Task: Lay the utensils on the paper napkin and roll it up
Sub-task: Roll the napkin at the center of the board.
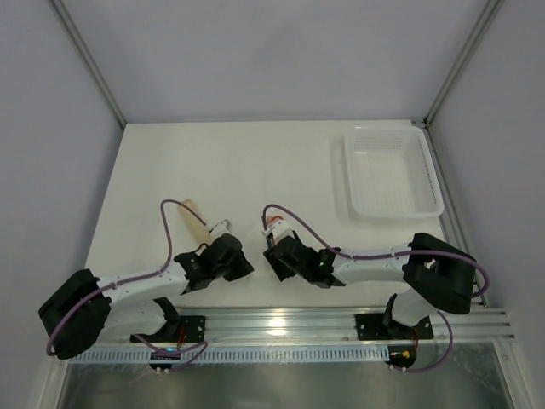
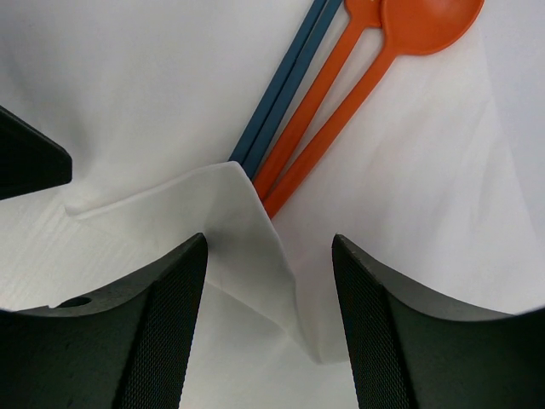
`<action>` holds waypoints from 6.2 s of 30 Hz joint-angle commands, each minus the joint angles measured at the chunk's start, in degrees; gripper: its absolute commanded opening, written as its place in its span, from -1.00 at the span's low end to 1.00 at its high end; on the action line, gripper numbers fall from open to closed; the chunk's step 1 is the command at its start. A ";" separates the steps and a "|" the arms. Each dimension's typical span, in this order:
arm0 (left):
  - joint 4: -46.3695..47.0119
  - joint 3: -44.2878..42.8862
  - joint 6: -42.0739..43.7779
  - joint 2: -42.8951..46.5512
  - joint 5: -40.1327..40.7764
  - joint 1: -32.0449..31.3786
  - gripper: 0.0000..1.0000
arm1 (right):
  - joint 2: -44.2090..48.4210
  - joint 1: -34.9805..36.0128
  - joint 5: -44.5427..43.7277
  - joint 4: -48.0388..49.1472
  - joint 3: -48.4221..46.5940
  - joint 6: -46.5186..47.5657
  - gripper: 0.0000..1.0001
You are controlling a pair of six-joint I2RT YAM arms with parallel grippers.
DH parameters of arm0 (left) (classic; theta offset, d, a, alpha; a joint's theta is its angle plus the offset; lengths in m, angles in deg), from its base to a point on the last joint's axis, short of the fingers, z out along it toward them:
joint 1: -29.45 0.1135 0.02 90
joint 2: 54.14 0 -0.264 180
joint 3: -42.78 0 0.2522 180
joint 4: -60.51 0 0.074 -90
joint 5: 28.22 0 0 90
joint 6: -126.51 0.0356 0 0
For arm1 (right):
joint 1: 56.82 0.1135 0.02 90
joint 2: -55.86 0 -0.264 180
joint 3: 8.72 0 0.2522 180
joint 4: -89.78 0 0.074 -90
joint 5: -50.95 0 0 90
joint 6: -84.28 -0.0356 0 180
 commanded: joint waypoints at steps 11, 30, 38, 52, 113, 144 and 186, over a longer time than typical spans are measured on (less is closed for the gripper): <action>5.68 -2.46 -0.19 0.28 -0.05 -0.50 -0.99 | 0.52 -0.24 0.34 0.82 0.49 -0.51 0.29; 14.39 -4.65 -0.54 -11.75 -2.78 -1.73 -1.00 | 0.87 -0.24 0.43 0.38 0.40 -0.60 0.29; 13.15 -6.06 -0.81 -13.95 -2.43 -1.73 -1.00 | 0.87 -0.24 0.87 0.03 0.05 -0.51 0.29; 9.81 -6.85 -1.16 -16.14 -1.72 -1.73 -1.00 | 2.10 -0.24 0.43 -2.17 -0.91 -1.13 0.31; 4.71 -13.10 4.12 -19.05 -1.90 -1.73 -1.00 | -4.40 -23.18 50.53 26.13 8.40 -19.24 -0.88; 4.45 -11.88 6.49 -14.30 0.13 -3.84 -0.94 | -8.36 -25.02 51.32 34.48 14.20 -22.14 -0.92; 0.06 -13.00 7.72 -12.10 6.54 -5.42 -1.00 | -9.15 -25.55 51.50 32.11 12.80 -20.90 -0.92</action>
